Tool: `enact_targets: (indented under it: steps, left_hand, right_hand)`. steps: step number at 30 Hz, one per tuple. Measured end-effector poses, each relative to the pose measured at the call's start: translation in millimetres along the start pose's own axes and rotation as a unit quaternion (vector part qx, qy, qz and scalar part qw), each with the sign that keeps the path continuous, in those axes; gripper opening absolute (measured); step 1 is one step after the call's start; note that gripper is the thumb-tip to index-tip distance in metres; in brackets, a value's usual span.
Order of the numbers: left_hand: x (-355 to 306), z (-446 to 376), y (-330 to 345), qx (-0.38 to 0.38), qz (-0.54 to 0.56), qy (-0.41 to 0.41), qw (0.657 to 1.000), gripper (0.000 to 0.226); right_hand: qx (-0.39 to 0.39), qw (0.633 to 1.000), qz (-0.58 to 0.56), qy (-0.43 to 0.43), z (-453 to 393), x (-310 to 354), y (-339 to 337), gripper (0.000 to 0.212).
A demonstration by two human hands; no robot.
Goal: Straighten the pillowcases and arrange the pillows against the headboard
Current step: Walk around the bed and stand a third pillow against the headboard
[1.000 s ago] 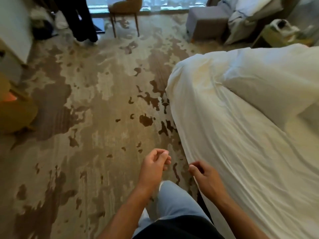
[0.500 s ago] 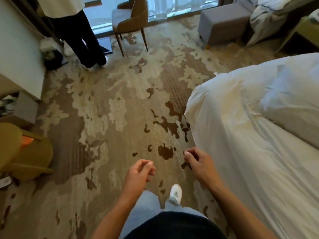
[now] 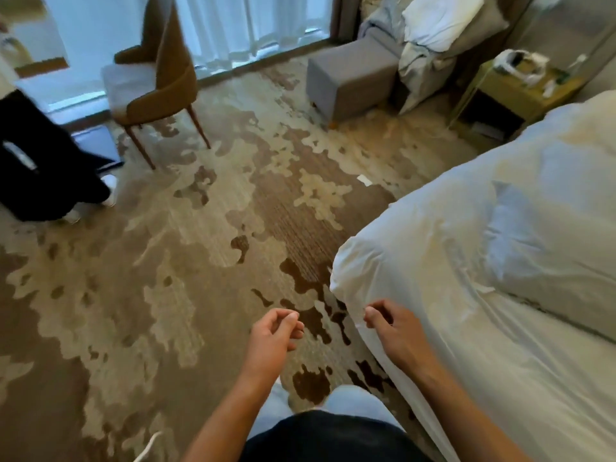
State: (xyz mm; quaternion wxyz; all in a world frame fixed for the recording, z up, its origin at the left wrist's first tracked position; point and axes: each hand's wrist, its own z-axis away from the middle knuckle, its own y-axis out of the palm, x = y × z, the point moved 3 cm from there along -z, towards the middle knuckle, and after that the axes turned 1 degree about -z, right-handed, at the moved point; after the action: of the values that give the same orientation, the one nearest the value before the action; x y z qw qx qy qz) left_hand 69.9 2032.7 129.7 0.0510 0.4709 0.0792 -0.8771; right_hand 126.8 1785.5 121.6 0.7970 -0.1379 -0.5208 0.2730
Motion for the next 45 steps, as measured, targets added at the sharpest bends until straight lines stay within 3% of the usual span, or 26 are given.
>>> enact_targets:
  steps: [6, 11, 18, 22, 29, 34, 40, 45]
  left_hand:
    - [-122, -143, 46, 0.143, -0.078, 0.042, 0.986, 0.015]
    - [-200, -264, 83, 0.208, -0.106, 0.070, 0.970, 0.016]
    - [-292, -429, 109, 0.183, -0.159, 0.053, 0.969, 0.015]
    - [-342, -509, 131, 0.176, -0.175, 0.039, 0.968, 0.020]
    - [-423, -653, 247, 0.264, -0.227, 0.035, 0.937, 0.017]
    - [-487, -720, 376, 0.368, -0.281, 0.061, 0.884, 0.015]
    - [-540, -723, 532, 0.523, -0.330, 0.072, 0.783, 0.015]
    - [-555, -726, 640, 0.602, -0.363, 0.072, 0.707, 0.017]
  right_hand:
    - [-0.131, 0.985, -0.053, 0.100, -78, 25, -22, 0.017]
    - [-0.180, 0.969, -0.094, 0.140, -175, 34, -33, 0.016]
    - [-0.161, 0.973, -0.122, 0.113, -377, 89, -90, 0.017]
    - [-0.188, 0.970, -0.123, 0.092, -475, 128, -150, 0.014]
    - [-0.278, 0.943, -0.140, 0.115, -607, 140, -261, 0.012]
    - [-0.368, 0.887, -0.184, 0.210, -635, 127, -322, 0.015]
    - [-0.477, 0.769, -0.260, 0.338, -624, 97, -356, 0.014]
    - [-0.539, 0.675, -0.311, 0.395, -636, 54, -378, 0.014]
